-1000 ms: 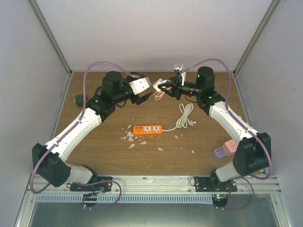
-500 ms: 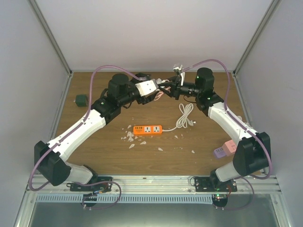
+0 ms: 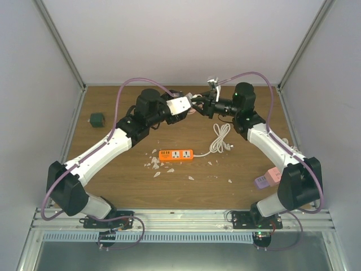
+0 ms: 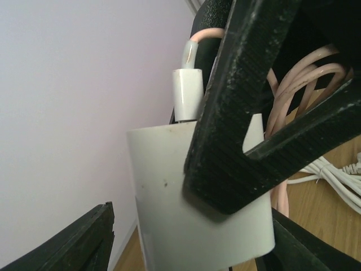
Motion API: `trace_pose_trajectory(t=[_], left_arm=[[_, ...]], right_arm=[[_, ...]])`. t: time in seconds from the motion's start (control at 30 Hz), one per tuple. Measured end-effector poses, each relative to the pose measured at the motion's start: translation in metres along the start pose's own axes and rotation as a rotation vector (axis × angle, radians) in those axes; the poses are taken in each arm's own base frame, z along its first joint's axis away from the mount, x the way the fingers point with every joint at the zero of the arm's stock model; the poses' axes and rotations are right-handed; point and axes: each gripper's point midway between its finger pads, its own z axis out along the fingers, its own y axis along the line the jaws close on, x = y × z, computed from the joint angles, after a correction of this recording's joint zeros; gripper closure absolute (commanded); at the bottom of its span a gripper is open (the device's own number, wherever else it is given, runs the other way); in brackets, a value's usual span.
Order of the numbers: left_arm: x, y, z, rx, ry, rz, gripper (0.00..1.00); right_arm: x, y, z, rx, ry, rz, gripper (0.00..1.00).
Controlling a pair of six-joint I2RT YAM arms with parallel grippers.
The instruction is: Pull the plug off the socket
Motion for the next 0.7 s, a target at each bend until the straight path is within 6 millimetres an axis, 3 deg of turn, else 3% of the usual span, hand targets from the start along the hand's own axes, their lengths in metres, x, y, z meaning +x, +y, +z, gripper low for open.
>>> trace_pose_trajectory(t=[0.3, 0.47, 0.7], left_arm=[[-0.009, -0.001, 0.0, 0.001, -0.019, 0.002, 0.45], [-0.01, -0.002, 0.002, 0.005, -0.02, -0.006, 0.56], [-0.009, -0.003, 0.003, 0.007, -0.017, -0.024, 0.64]], right_arm=[[-0.003, 0.001, 0.0, -0.001, -0.015, 0.021, 0.96], [-0.006, -0.002, 0.0, 0.012, -0.027, 0.03, 0.92], [-0.005, -0.004, 0.0, 0.019, -0.026, 0.053, 0.49]])
